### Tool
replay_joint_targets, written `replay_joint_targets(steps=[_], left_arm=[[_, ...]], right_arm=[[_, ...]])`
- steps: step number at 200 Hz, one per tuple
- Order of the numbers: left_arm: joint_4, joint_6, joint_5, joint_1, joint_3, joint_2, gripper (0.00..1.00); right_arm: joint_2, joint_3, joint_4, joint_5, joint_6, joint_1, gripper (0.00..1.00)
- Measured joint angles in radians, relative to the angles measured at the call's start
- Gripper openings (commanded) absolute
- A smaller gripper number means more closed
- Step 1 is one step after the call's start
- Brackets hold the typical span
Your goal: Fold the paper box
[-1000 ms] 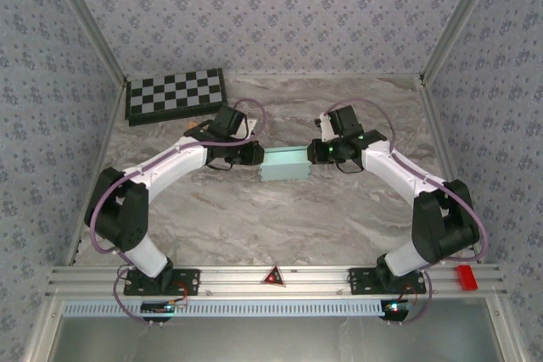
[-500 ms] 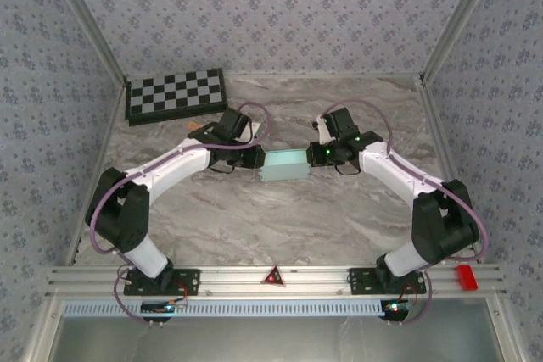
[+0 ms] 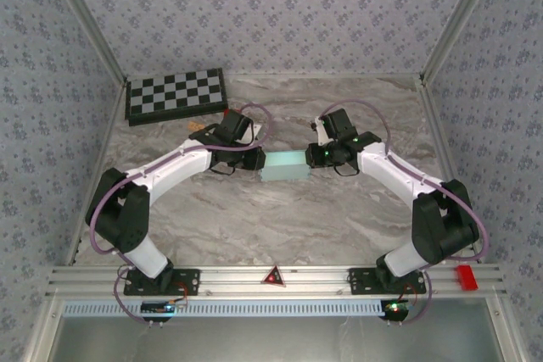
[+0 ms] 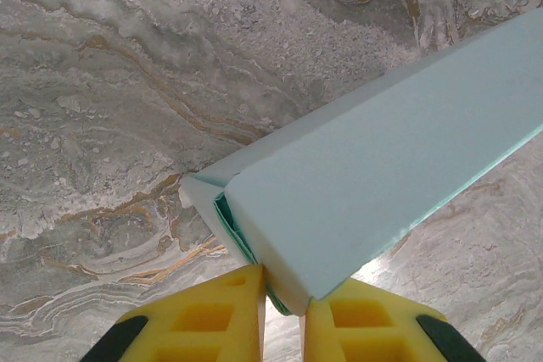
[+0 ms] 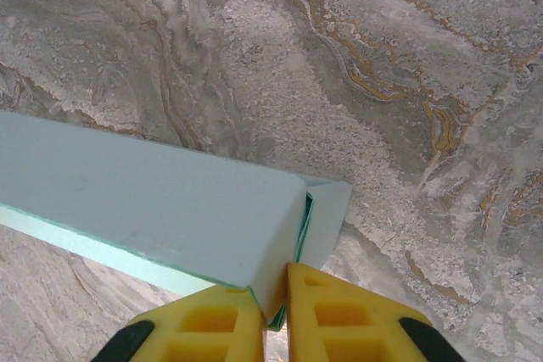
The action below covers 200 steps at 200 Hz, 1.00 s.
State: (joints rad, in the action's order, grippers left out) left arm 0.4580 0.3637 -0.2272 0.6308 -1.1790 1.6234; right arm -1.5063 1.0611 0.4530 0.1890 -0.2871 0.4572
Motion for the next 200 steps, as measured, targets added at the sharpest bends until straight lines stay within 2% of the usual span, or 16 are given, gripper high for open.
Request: replay_joint_targets(steps=[58,144,200], left_arm=[[0.021,-0.008,0.005,0.001,-0.008,0.0,0.2],[0.047,-0.015,0.019,0.005,-0.023,0.0,0.32],[0.047,-0.015,0.028,0.005,-0.023,-0.04,0.34]], right_arm=[[0.001,0.009,0.019,0.006,0.0,0.007,0.2],[0.001,0.022,0.06,0.016,0.008,0.01,0.27],[0.023,0.023,0.08,0.016,0.011,0.007,0.31]])
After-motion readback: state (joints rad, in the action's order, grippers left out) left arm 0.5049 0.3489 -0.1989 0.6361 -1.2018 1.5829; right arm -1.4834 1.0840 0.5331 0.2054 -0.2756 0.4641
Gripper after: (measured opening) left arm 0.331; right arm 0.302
